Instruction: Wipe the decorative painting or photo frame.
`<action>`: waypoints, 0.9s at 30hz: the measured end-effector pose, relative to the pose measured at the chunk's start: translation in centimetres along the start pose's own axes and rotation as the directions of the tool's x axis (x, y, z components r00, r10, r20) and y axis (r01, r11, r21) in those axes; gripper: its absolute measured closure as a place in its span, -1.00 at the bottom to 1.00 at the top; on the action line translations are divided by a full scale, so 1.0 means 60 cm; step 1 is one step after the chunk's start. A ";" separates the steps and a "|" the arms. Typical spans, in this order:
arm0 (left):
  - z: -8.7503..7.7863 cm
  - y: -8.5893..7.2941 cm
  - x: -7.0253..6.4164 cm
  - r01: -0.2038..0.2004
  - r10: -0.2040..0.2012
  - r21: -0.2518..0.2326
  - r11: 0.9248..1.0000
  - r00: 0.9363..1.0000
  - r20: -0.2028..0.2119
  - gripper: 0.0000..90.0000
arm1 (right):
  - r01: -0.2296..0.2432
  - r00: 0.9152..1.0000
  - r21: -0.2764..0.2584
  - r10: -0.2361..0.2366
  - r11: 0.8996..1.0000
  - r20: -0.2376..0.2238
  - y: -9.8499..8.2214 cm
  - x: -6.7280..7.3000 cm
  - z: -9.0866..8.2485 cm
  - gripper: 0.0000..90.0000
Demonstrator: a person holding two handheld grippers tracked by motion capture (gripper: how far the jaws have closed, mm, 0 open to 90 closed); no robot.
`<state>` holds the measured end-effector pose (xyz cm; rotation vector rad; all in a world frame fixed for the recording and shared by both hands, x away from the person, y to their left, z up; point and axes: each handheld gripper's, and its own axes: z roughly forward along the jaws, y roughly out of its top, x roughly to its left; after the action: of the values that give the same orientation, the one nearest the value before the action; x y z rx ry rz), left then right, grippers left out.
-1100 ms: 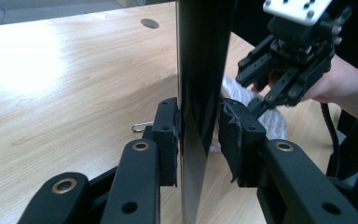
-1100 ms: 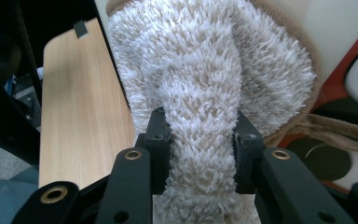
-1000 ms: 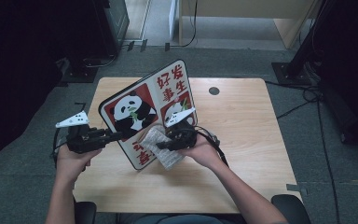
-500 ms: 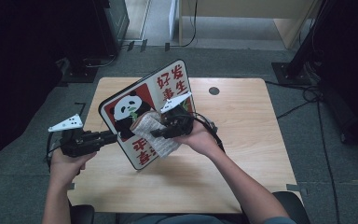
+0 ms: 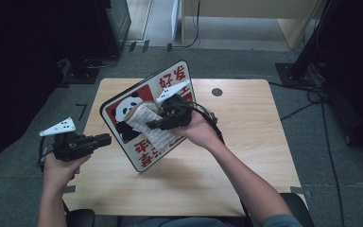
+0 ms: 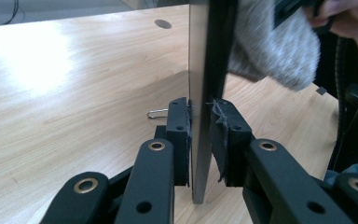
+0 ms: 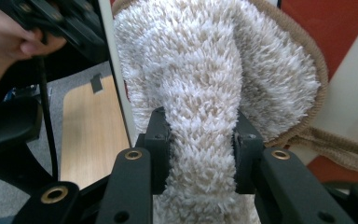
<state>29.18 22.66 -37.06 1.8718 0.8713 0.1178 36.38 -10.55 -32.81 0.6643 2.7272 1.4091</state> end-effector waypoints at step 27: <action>0.020 0.028 0.029 -0.002 0.003 -0.038 0.999 1.000 0.028 0.73 | 0.112 0.993 -0.074 -0.110 0.991 0.028 0.098 0.050 0.003 0.50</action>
<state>31.87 22.45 -36.76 1.8351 0.8419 0.1081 35.83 -6.30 -27.77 0.5130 2.6326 1.4613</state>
